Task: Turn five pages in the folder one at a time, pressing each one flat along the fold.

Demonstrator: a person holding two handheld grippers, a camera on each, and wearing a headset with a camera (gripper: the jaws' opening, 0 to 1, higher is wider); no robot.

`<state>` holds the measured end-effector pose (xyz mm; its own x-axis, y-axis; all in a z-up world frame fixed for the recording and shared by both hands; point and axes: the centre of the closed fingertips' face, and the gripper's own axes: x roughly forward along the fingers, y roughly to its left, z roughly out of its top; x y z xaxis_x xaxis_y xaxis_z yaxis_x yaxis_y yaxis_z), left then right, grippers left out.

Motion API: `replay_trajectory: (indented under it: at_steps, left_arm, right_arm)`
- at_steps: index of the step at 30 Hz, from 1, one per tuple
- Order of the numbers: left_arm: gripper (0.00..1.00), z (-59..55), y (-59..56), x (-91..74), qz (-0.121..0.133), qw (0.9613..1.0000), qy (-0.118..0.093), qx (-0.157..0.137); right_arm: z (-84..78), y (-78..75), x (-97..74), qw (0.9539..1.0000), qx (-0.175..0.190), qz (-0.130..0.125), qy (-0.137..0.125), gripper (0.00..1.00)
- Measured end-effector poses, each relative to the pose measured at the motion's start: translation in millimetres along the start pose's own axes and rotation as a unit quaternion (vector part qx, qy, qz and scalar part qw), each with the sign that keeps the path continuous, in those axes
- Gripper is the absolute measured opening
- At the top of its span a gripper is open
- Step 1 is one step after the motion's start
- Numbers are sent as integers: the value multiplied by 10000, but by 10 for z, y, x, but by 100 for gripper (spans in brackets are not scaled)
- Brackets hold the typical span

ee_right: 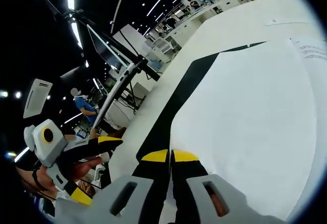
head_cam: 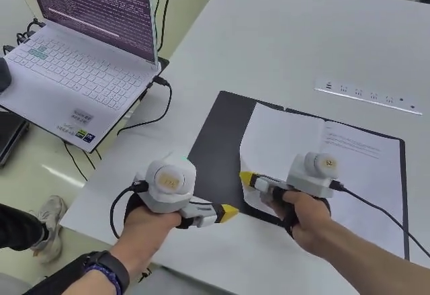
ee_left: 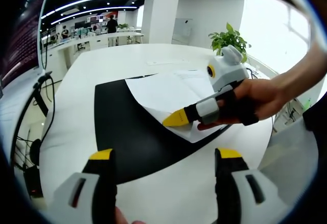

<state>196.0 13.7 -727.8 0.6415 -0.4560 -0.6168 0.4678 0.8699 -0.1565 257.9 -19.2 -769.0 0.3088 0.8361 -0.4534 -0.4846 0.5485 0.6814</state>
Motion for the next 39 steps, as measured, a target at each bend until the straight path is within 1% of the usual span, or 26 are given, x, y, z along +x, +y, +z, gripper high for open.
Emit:
replay_trajectory:
  at_steps: [4,7,9,11,13,15,16,18,20,24,28,30,33,35,37,39]
  left_arm:
    - [80,6,16,10,5,10000,16,14]
    - [79,5,14,11,2,10000,35,23]
    - [79,3,2,13,-7,10000,49,29]
    - [80,1,2,15,-8,10000,69,55]
    - [80,0,2,17,-8,9999,82,71]
    - [80,7,-1,16,-7,9999,77,77]
    - [80,14,-4,14,-6,9999,72,78]
    - [79,17,-6,13,-3,9999,78,100]
    - [79,8,-11,15,-7,9999,105,124]
    - [79,2,-23,22,-12,9999,120,123]
    - [79,3,-43,36,-26,9998,137,137]
    - [78,3,-50,40,-25,9998,144,153]
    - [75,1,-44,48,2,9998,142,127]
    - [74,-6,-34,53,29,9999,145,90]
    - [72,-4,-35,54,41,9999,142,66]
    - [71,1,-39,53,45,9999,130,71]
  right_arm:
    - [-23,-28,40,9999,-43,-23,106,1]
    - [-41,-32,65,9998,-2,-18,173,2]
    - [-78,-31,98,9997,53,23,256,6]
    - [-109,-10,116,9994,62,74,324,14]
    - [-149,9,127,9991,-70,94,399,16]
    - [-180,31,127,9990,-29,125,439,19]
    - [-179,75,129,9989,134,231,389,20]
    - [-168,90,126,9986,247,316,354,25]
    - [-167,93,133,9985,221,346,364,28]
    - [-169,164,115,9977,210,492,419,36]
    - [-174,211,95,9969,270,603,416,42]
    - [-179,244,68,9963,306,699,398,45]
    - [-147,353,-18,9952,286,887,314,45]
    - [-117,390,-79,9946,238,981,249,45]
    - [-89,381,-129,9952,113,951,215,45]
    - [-27,356,-205,9957,52,924,82,44]
